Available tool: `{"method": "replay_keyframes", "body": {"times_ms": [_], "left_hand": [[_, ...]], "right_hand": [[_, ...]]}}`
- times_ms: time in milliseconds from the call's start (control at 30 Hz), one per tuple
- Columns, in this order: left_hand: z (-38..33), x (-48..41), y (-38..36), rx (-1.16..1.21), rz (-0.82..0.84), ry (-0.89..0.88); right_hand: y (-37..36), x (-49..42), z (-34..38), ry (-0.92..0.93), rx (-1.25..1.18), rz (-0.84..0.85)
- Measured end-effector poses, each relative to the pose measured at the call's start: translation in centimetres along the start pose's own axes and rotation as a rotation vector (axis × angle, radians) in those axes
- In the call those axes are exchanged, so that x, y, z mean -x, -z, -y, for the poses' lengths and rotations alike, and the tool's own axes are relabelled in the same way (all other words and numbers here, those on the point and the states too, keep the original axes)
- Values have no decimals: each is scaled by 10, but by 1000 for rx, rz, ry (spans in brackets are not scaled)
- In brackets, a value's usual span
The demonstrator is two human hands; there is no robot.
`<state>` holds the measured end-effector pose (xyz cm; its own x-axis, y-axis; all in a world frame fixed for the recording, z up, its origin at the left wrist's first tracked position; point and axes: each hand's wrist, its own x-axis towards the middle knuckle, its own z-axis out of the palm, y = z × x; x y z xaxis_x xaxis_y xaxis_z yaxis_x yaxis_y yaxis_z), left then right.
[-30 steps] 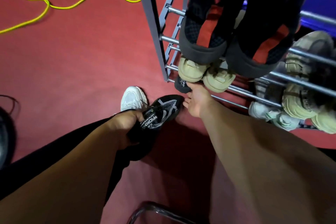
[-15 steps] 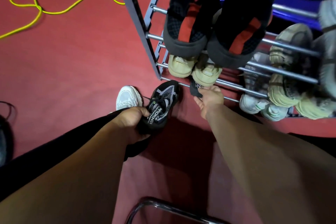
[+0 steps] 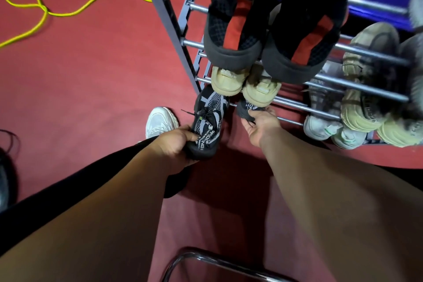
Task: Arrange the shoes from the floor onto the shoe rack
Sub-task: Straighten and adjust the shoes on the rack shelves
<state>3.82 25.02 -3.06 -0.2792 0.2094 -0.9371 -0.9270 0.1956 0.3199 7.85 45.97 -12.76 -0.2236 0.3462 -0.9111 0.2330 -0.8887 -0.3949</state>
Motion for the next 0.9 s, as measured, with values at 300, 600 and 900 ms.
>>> {"method": "replay_keyframes", "body": {"times_ms": [300, 600, 900], "left_hand": [[4, -10, -5, -1, 10, -21], [2, -16, -8, 41, 34, -66], [0, -33, -14, 6, -5, -30]], "right_hand": [[8, -11, 5, 9, 47, 3], [10, -12, 7, 23, 45, 49], [10, 5, 10, -30, 309, -23]]}}
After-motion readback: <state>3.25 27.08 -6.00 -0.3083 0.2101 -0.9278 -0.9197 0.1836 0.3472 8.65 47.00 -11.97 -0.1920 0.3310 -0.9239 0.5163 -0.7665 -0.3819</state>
